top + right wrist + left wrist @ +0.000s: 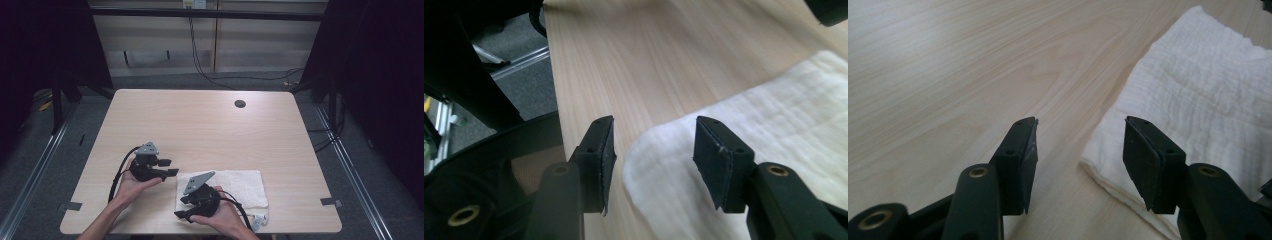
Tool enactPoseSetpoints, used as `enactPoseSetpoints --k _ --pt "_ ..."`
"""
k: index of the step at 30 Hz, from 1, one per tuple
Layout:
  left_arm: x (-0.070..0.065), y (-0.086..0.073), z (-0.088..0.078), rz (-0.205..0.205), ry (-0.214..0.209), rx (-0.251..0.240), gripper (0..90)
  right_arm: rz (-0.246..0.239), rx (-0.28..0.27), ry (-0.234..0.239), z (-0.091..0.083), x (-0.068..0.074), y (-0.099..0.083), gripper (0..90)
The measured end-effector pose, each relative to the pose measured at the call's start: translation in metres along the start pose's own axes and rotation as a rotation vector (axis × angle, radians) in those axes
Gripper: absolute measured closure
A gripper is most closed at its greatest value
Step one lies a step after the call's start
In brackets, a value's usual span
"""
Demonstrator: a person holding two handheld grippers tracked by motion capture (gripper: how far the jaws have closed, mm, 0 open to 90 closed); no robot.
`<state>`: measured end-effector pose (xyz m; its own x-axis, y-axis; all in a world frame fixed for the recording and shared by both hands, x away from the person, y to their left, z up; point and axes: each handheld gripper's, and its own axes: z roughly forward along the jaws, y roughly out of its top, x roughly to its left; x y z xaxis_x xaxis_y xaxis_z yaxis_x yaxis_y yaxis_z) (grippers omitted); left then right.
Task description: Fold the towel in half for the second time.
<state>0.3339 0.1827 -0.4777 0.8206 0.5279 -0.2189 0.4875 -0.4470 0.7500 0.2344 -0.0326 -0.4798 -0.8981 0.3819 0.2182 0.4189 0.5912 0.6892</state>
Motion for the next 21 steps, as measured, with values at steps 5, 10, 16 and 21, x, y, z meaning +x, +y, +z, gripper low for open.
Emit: enactPoseSetpoints --k 5,10,16,21 --pt "0.001 0.001 0.000 -0.002 -0.001 -0.004 47.8 -0.042 0.048 -0.018 0.013 0.003 -0.003 49.3" --pt "0.003 -0.002 0.004 0.002 -0.001 0.020 47.5 -0.098 0.044 -0.072 0.020 0.005 -0.003 50.3" --pt "0.005 -0.004 0.008 -0.010 0.001 0.026 47.0 -0.147 0.039 -0.147 0.022 0.013 -0.005 55.9" --pt "0.002 -0.005 0.013 0.010 -0.013 0.043 50.0 -0.111 0.032 -0.151 0.020 0.004 -0.004 77.5"
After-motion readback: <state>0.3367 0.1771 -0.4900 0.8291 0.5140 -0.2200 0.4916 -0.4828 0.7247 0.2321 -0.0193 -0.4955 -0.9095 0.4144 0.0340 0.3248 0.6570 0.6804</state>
